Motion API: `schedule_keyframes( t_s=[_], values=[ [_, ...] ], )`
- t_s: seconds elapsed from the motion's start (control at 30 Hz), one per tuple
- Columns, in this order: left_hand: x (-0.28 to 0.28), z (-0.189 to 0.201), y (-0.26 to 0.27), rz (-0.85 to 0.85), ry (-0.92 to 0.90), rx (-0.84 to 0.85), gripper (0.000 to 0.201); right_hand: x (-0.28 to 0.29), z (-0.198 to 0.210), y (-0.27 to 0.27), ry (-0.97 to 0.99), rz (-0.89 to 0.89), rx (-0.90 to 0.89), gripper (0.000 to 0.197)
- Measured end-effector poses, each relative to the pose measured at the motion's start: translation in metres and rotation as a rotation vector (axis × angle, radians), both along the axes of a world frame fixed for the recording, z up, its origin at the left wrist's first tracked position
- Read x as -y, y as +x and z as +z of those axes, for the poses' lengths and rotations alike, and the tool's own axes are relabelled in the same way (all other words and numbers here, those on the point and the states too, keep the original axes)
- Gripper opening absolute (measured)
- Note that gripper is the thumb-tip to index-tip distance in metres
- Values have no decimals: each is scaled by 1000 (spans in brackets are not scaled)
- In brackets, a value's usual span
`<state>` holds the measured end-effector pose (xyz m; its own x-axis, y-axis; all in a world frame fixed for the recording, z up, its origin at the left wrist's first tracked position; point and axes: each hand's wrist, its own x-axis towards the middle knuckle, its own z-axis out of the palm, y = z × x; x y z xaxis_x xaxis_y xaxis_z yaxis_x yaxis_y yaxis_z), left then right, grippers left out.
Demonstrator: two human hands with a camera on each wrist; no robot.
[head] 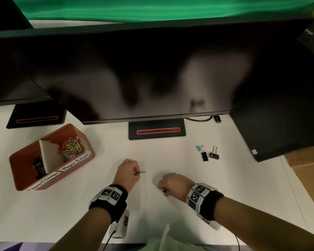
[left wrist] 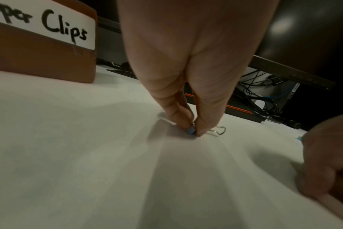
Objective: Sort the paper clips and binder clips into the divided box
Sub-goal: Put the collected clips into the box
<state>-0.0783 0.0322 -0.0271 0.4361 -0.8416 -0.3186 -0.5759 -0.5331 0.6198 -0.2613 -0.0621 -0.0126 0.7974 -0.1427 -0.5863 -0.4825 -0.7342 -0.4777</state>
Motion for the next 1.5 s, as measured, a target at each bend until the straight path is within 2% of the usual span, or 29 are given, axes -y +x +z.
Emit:
schedule_keyframes(
  t_s=[0.13, 0.23, 0.37, 0.53, 0.6, 0.73, 0.83, 0.97, 1.03, 1.1, 1.2, 1.3, 1.4, 1.5],
  values=[
    [-4, 4, 7, -32, 40, -3, 28, 4, 1, 5, 33, -51, 18, 32],
    [-10, 5, 12, -55, 21, -40, 38, 4, 3, 9, 60, -55, 30, 25],
    [-18, 6, 20, -46, 29, -109, 35, 4, 3, 19, 66, -42, -3, 22],
    [-34, 20, 33, 36, 10, -234, 34, 1, 7, 34, 40, 3, -40, 21],
    [-40, 38, 46, 107, -30, -281, 26, 0, 14, 49, 46, -3, -2, 20],
    [-64, 80, 97, 310, -167, -344, 13, -10, 45, 113, 69, -18, 178, 20],
    [-97, 100, 148, 483, -236, -249, 14, -34, 72, 181, 94, 8, 327, 20],
    [-135, 104, 208, 711, -247, -157, 12, -80, 94, 274, 131, 0, 466, 20],
    [-145, 100, 229, 780, -249, -249, 13, -103, 96, 311, 139, -46, 455, 29],
    [-149, 101, 238, 815, -232, -393, 27, -121, 95, 335, 163, -94, 426, 41],
    [-152, 111, 244, 711, -185, -382, 43, -131, 91, 346, 216, -136, 460, 48],
    [-147, 122, 240, 623, -250, -282, 42, -118, 90, 331, 259, -171, 524, 40],
    [-126, 131, 225, 536, -352, -204, 39, -89, 87, 293, 288, -189, 530, 28],
    [-90, 134, 196, 406, -375, -266, 29, -49, 78, 233, 214, -295, 558, 18]
  ],
)
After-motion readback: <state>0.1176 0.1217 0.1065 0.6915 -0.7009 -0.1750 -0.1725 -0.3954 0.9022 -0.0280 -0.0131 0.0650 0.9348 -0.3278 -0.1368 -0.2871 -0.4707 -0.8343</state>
